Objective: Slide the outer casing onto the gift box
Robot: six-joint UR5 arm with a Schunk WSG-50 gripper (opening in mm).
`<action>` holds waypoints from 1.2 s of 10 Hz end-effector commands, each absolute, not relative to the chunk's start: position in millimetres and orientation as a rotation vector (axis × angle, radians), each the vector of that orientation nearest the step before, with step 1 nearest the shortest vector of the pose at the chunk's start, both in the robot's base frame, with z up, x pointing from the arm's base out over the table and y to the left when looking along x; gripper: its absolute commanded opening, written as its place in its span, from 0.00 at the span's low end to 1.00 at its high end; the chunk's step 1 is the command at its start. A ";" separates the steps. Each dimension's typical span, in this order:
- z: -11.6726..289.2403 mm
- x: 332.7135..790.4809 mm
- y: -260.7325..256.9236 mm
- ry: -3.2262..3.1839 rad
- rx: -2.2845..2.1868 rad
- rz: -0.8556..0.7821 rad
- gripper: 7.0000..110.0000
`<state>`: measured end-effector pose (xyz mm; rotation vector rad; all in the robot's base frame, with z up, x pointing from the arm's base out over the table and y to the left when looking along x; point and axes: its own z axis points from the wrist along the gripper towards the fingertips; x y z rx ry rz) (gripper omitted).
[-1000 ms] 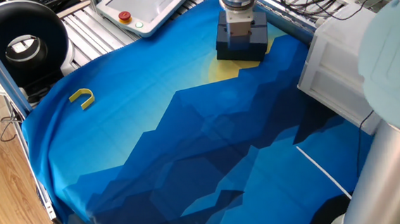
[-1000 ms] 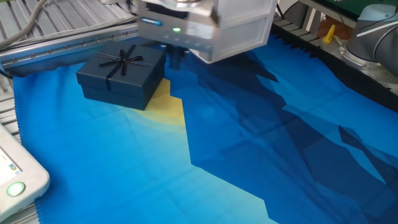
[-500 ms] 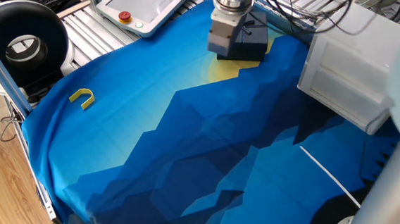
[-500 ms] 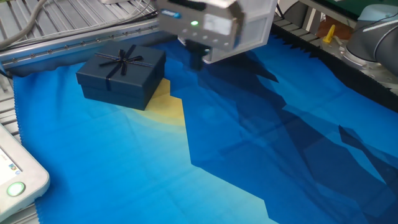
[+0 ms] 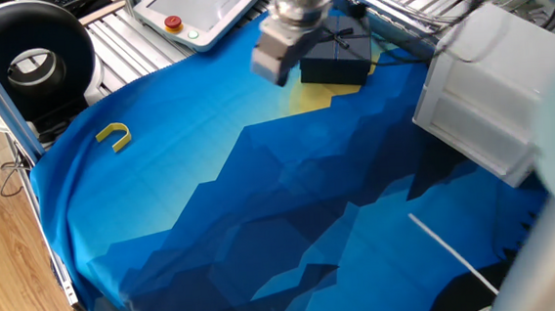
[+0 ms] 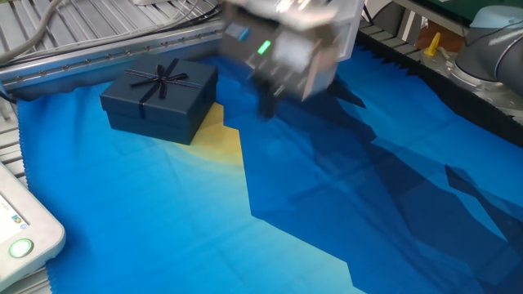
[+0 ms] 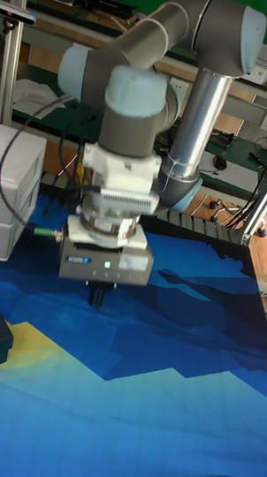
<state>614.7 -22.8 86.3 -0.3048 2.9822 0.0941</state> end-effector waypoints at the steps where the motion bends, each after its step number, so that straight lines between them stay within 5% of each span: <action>1: 53.3 656.7 -10.8 2.975 -0.249 0.126 0.00; 3: 52.9 650.1 -6.6 3.014 -0.078 0.167 0.00; 5: 50.5 642.6 -33.5 3.053 -0.007 0.008 0.00; 8: 49.6 625.3 -38.5 3.122 -0.064 -0.023 0.00; 12: 111.8 566.2 -47.8 3.123 -0.210 0.087 0.00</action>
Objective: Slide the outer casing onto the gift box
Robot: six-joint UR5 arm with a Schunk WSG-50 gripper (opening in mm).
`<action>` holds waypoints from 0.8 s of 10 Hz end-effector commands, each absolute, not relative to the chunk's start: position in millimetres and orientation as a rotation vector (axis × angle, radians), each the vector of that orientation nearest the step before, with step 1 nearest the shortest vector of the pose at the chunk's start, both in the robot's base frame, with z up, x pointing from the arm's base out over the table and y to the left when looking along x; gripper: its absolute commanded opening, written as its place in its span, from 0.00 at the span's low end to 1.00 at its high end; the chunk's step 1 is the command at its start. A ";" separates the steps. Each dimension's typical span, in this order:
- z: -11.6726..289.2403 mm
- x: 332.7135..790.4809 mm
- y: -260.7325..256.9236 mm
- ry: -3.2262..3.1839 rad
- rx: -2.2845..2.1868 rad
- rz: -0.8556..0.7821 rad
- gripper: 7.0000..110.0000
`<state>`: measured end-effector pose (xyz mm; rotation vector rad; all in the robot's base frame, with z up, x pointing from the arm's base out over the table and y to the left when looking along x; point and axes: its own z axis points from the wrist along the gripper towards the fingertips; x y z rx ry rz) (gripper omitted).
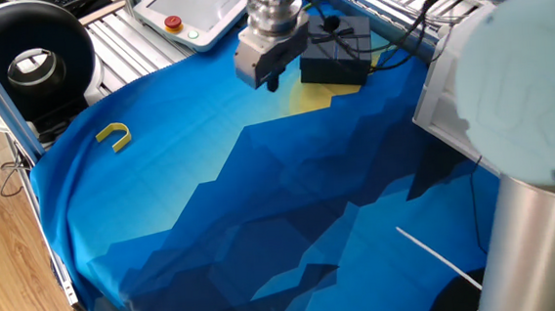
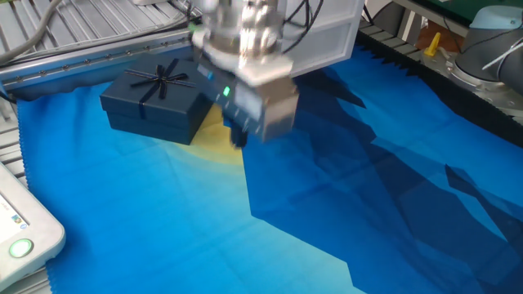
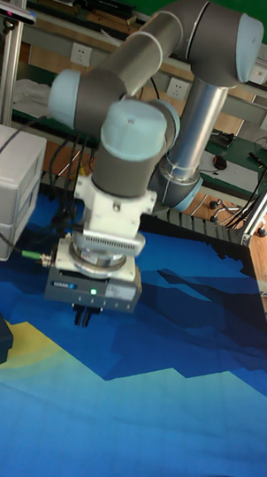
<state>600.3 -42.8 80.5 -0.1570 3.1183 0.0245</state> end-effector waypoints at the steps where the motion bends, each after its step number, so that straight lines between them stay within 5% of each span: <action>1: 118.7 556.7 -54.4 3.110 -0.235 0.090 0.00; 4: 121.6 532.8 -46.5 3.113 -0.240 0.129 0.00; 8: 95.6 566.1 -28.4 3.098 -0.250 0.127 0.00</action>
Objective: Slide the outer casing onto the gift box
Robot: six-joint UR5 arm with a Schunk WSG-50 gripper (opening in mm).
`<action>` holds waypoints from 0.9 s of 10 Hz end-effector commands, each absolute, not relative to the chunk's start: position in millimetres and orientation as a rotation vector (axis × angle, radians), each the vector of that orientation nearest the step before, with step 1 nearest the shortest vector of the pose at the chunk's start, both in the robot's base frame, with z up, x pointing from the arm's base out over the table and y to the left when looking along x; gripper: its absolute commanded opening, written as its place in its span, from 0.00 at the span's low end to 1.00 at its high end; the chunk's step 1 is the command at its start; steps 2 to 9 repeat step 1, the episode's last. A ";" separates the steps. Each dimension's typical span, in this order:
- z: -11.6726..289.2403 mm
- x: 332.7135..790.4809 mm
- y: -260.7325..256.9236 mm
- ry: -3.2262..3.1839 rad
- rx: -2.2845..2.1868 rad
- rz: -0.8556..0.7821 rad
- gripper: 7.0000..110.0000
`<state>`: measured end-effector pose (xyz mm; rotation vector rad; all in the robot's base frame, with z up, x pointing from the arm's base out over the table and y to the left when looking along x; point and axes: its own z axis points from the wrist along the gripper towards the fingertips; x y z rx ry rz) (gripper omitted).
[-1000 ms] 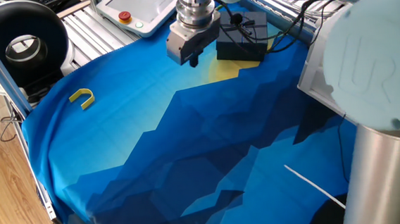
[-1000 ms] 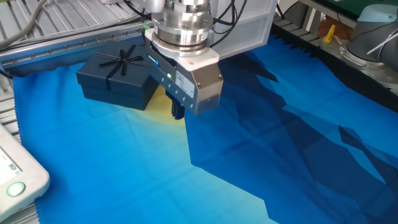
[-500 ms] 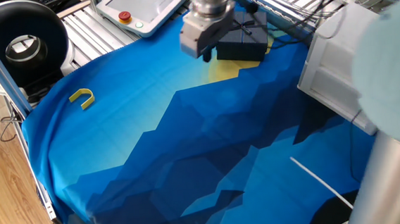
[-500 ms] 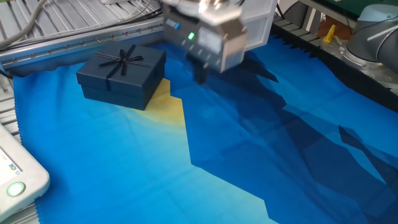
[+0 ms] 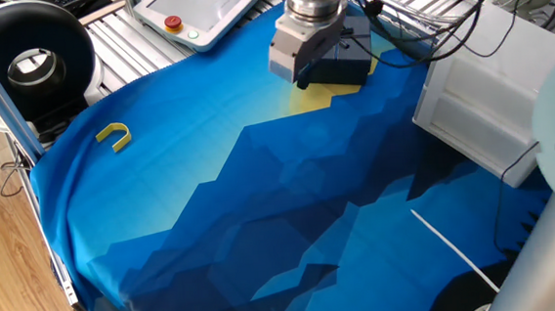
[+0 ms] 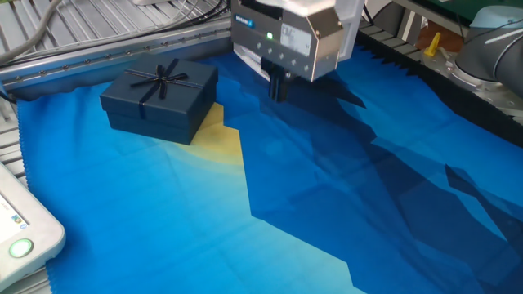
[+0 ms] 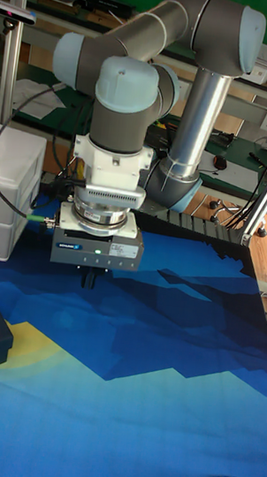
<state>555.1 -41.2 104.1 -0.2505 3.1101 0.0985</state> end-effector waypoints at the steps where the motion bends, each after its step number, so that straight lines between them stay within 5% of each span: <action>1: 94.5 568.2 -21.3 3.100 -0.229 0.110 0.00; 9: 94.5 568.2 -21.3 3.100 -0.229 0.110 0.00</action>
